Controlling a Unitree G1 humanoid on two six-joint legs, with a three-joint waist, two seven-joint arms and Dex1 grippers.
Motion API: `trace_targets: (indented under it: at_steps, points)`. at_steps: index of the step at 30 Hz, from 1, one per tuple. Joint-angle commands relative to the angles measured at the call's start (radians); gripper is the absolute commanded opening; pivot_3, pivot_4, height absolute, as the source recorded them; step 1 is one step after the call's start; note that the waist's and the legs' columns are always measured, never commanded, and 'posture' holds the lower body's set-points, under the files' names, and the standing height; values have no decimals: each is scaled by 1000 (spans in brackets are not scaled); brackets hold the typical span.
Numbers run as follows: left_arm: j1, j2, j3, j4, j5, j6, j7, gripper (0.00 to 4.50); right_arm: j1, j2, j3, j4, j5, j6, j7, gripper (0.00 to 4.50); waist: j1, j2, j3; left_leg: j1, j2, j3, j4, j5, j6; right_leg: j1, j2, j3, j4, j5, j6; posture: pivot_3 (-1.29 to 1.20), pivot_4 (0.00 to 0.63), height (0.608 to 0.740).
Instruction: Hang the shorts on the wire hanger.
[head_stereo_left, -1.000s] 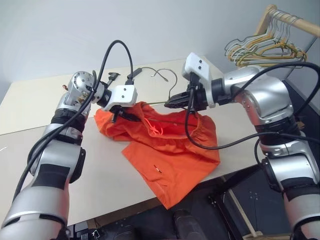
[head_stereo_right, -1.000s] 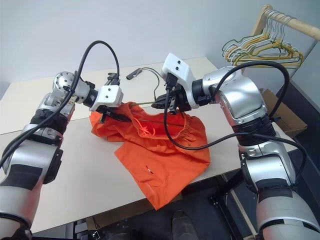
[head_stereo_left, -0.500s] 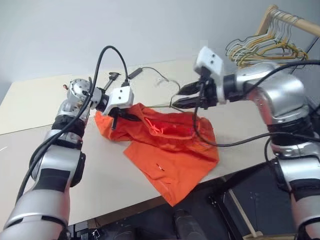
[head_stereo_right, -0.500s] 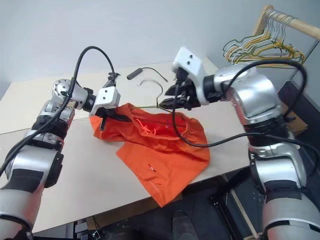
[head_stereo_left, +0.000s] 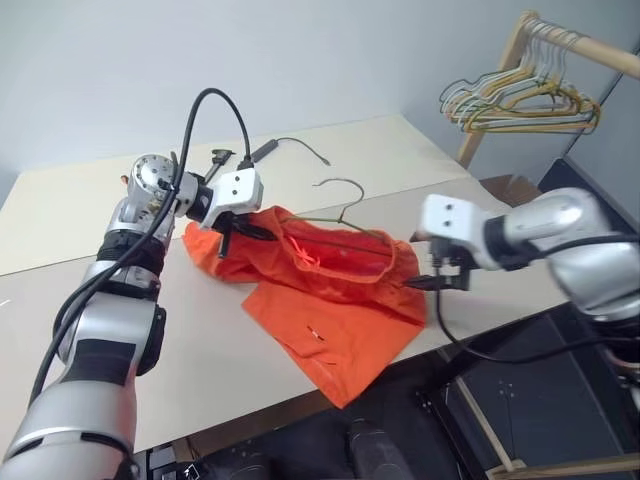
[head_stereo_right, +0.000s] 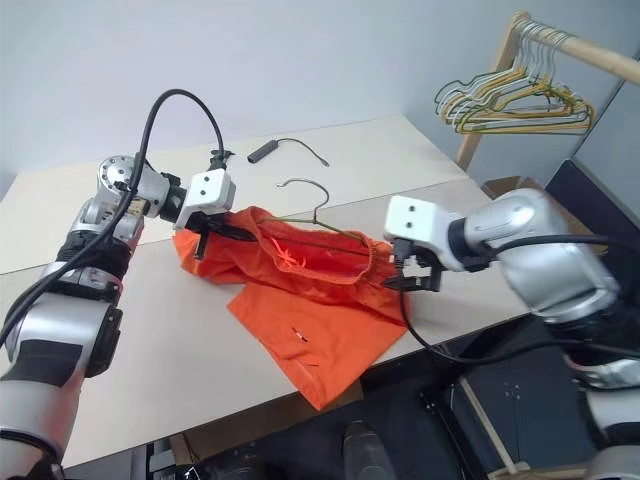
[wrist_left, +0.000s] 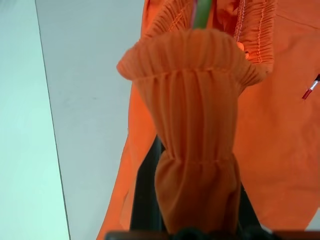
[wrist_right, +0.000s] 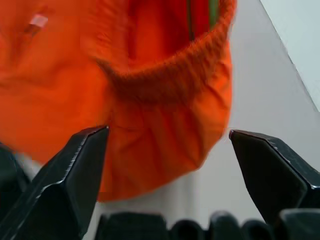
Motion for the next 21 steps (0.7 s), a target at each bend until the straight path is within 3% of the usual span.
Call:
trace_targets:
  at_steps: [1, 6, 12, 15, 19, 21]
  points:
    - [-10, 13, 24, -38, -23, 6, -3, 217, -48, 79, 32, 139, -97, -56, -76, 3872, -2, 0, 0, 0, 0, 0, 0, 0, 0, 0, 0, 1, 0, 0, 0, -185, 49, 740]
    - [-4, 16, 25, -42, -23, 6, -5, 217, -77, 149, -9, 214, -78, -60, -63, 2149, -3, 0, 0, -3, -1, 0, -1, 0, 0, -2, 0, 1, 1, 0, 0, -180, 53, 740]
    - [1, 17, 27, -41, -23, -8, -2, 217, -93, 159, -93, 189, 15, -14, 7, 55, -2, 0, 0, -4, -1, 0, -1, -1, 1, -1, -1, 1, -1, 1, 2, -180, 52, 740]
    - [-1, 16, 37, -32, -30, -19, -5, 217, -80, 140, -131, 157, 69, 20, 49, 20, -1, 0, 0, -4, -1, 0, -1, -1, 1, -1, -1, 1, -1, 1, 2, -183, 51, 740]
    - [-25, 8, 80, -18, -81, 27, -27, 1100, -31, 94, -202, 80, 162, 96, 103, 0, 6, 0, 0, -4, -1, 0, -1, -1, 1, -1, -1, 0, -1, 1, 2, -197, 49, 740]
    - [-46, 5, 116, -11, -109, 59, -2, 1759, 9, 70, -239, 44, 196, 140, 99, 0, 8, 0, 0, -4, -1, 0, -1, -1, 2, -1, -1, 0, -1, 1, 2, -203, 50, 740]
